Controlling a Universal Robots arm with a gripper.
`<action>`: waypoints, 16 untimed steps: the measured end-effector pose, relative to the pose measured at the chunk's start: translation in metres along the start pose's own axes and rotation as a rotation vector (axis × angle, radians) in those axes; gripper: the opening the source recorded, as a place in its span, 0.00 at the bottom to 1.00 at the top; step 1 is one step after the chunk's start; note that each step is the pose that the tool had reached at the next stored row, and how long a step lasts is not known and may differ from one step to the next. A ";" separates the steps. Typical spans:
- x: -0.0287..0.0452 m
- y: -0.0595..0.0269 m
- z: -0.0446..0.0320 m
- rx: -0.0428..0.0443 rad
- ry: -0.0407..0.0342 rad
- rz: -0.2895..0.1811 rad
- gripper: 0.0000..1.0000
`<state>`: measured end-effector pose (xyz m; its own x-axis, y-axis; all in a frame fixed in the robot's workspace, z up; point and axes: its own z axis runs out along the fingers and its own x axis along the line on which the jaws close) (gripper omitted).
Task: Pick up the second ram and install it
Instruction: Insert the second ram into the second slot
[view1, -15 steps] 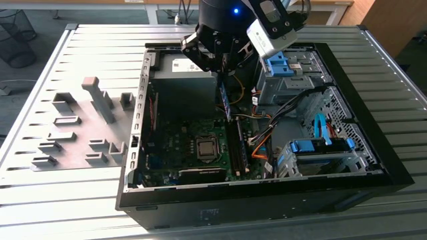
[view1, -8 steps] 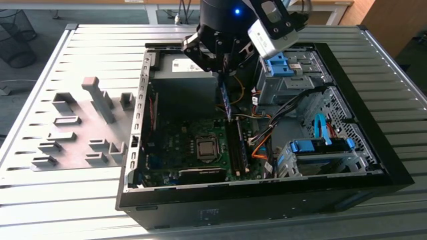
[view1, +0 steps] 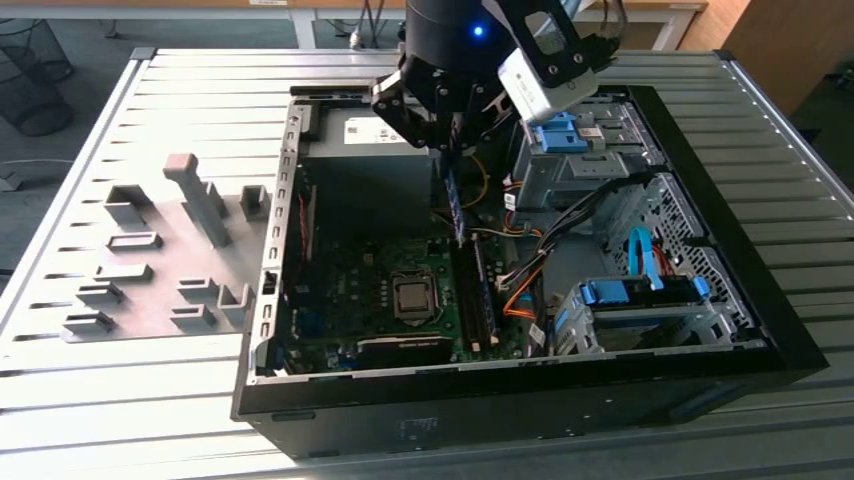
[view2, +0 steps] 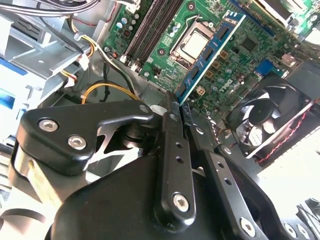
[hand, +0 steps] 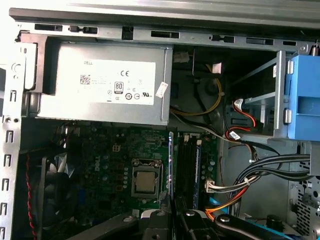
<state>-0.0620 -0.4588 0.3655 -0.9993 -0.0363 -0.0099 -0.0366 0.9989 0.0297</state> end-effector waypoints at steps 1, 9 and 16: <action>-0.0001 0.0000 0.0005 0.0000 -0.0001 0.001 0.14; -0.0025 -0.0004 0.0087 0.0001 -0.0001 0.005 0.14; -0.0027 -0.0004 0.0100 0.0001 -0.0002 0.006 0.14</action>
<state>-0.0591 -0.4588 0.3556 -0.9995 -0.0301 -0.0099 -0.0304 0.9991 0.0297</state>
